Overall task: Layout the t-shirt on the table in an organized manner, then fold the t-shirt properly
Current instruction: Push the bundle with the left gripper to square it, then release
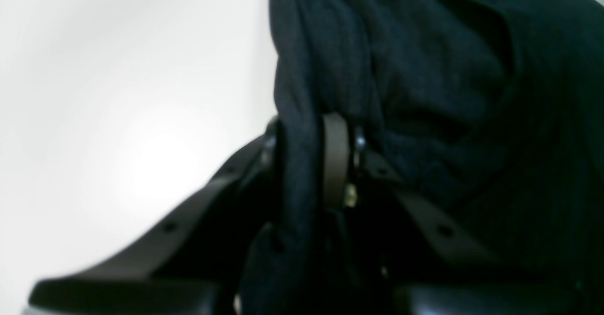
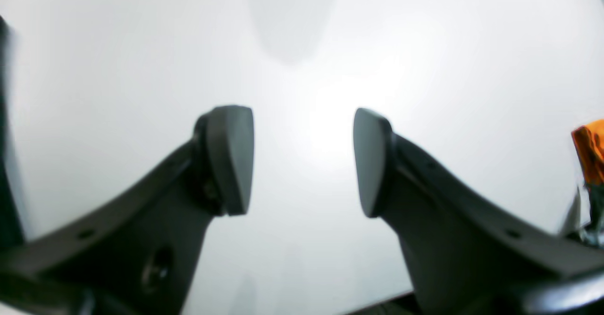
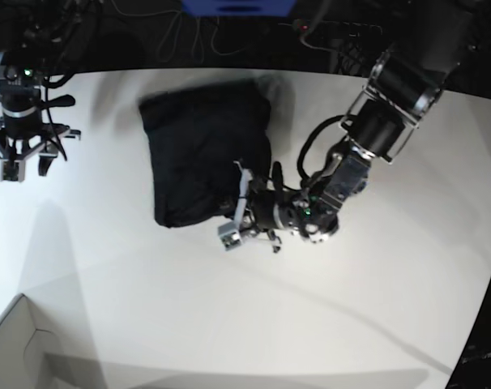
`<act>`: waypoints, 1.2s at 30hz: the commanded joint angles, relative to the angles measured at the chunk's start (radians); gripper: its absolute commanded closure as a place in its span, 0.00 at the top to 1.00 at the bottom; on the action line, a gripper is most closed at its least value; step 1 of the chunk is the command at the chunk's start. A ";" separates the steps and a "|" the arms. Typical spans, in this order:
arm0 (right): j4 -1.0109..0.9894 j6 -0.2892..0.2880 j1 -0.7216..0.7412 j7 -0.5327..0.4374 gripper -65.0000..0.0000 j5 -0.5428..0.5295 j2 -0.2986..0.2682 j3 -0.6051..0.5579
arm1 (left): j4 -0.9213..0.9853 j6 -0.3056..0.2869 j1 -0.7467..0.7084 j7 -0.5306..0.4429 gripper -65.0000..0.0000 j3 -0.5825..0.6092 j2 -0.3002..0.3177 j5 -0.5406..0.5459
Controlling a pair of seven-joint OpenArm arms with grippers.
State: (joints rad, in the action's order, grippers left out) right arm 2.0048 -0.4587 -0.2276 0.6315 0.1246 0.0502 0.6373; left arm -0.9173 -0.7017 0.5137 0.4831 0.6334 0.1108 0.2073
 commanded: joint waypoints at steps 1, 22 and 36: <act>0.018 -0.002 0.009 -0.022 0.52 -0.006 -0.008 0.011 | 0.028 0.004 0.023 0.012 0.00 0.021 -0.018 -0.067; 0.017 -0.002 0.009 -0.019 0.52 -0.004 -0.026 0.026 | 0.136 0.004 0.072 -0.082 0.01 0.036 -0.092 -0.308; 0.017 -0.002 0.004 -0.019 0.52 -0.006 -0.023 0.023 | -0.151 0.004 0.078 0.045 0.70 -0.037 -0.053 -0.311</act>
State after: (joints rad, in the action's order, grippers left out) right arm 2.0045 -0.4633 -0.2279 0.6353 0.1265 0.0357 0.6586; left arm -1.0500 -0.7033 0.5541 0.5510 0.6006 0.0669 -0.1066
